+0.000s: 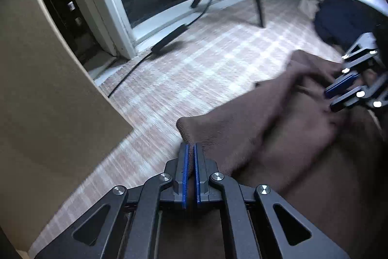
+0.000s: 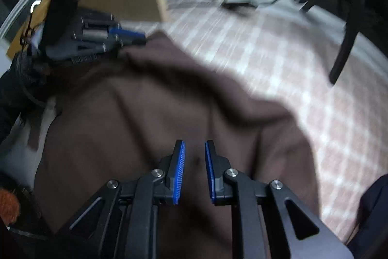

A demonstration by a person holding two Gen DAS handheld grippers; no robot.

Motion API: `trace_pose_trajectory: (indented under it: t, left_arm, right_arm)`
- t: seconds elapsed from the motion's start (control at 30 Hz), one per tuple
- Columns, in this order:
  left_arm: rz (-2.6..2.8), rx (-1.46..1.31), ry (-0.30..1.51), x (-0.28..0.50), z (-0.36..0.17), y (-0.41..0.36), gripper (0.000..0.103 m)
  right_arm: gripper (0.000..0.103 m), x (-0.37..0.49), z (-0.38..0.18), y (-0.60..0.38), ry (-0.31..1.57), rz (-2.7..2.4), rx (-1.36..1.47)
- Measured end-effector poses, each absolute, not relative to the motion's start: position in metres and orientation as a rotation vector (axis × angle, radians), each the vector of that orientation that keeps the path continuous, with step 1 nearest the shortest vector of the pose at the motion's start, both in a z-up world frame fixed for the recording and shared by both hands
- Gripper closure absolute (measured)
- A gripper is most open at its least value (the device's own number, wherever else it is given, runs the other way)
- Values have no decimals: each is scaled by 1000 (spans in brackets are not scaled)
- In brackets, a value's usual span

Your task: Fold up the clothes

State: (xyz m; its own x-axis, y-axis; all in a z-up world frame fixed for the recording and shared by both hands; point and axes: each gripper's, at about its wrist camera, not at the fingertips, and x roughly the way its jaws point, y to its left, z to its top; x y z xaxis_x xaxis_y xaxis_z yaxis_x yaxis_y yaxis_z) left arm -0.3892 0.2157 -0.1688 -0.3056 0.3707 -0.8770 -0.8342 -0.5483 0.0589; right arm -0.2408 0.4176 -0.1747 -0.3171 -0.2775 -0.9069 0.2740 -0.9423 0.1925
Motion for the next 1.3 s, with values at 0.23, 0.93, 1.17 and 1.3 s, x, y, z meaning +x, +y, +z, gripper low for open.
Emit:
trace_pose_trajectory:
  t: [0.23, 0.93, 1.17, 1.3]
  left_arm:
    - [1919, -1059, 671, -370, -158, 213, 99]
    - [1802, -1083, 711, -336, -178, 210, 99]
    - [1803, -1085, 703, -336, -180, 210, 99]
    - [1816, -1084, 697, -337, -177, 209, 99]
  right_arm:
    - [80, -267, -143, 424, -102, -2470, 1478]
    - [80, -295, -171, 377, 118, -2289, 1548]
    - [80, -307, -202, 367, 196, -2210, 1623]
    - [95, -307, -201, 368, 188, -2218, 1605]
